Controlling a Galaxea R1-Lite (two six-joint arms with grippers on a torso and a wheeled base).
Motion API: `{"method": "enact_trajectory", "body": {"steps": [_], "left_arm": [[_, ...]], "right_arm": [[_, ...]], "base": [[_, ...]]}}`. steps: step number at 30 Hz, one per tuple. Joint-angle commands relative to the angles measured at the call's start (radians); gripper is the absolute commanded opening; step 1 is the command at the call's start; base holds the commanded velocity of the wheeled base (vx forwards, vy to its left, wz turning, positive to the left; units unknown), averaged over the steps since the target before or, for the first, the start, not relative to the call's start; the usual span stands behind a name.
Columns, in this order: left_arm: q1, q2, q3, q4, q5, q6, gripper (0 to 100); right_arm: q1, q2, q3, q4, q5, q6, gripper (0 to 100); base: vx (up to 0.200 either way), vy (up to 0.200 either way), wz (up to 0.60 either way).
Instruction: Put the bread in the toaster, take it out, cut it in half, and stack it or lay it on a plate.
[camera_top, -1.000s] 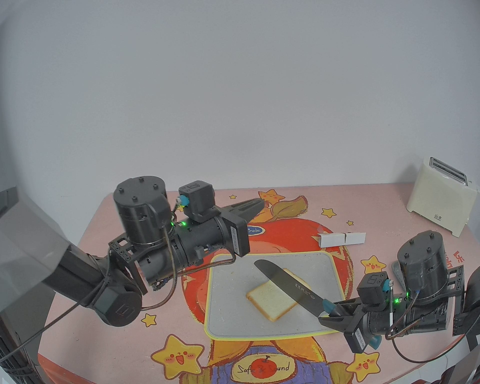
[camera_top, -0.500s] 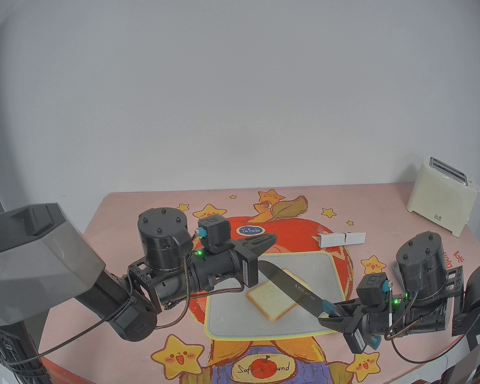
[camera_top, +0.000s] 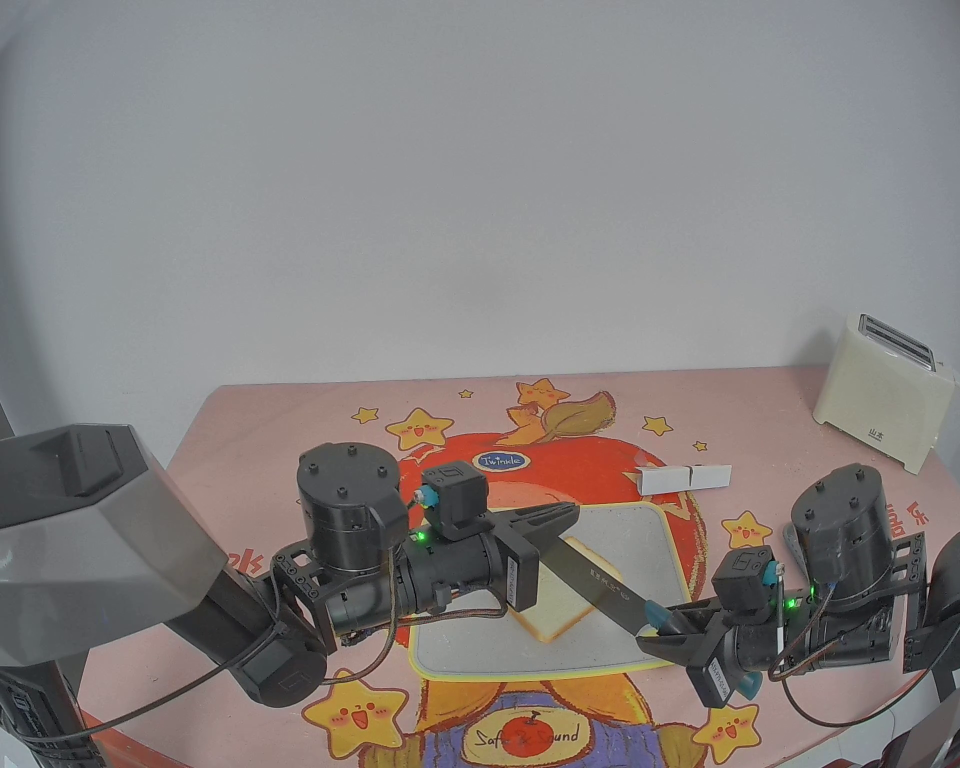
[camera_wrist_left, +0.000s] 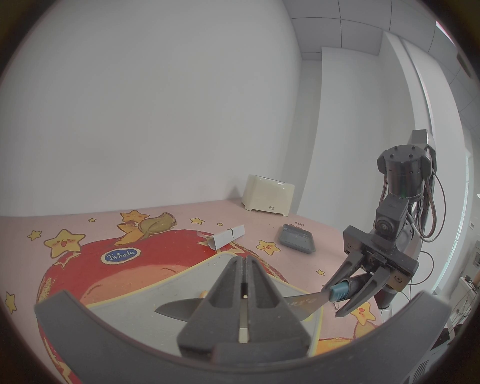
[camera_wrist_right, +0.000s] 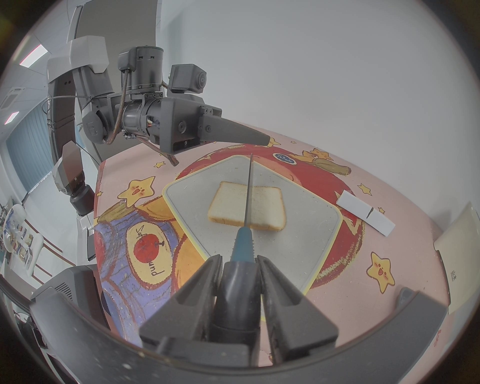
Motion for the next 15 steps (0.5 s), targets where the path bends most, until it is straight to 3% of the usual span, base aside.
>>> {"method": "enact_trajectory", "body": {"steps": [1,15], "left_arm": [[-0.003,0.001,0.006,0.0,0.001,0.0,0],[0.003,0.038,-0.008,0.001,0.001,0.003,0]], "right_arm": [[-0.001,0.001,0.0,0.0,0.0,0.0,0],[0.001,0.008,0.0,0.0,0.0,0.0,0]], "base": [[0.0,0.0,0.0],[0.0,0.0,0.0]]}}
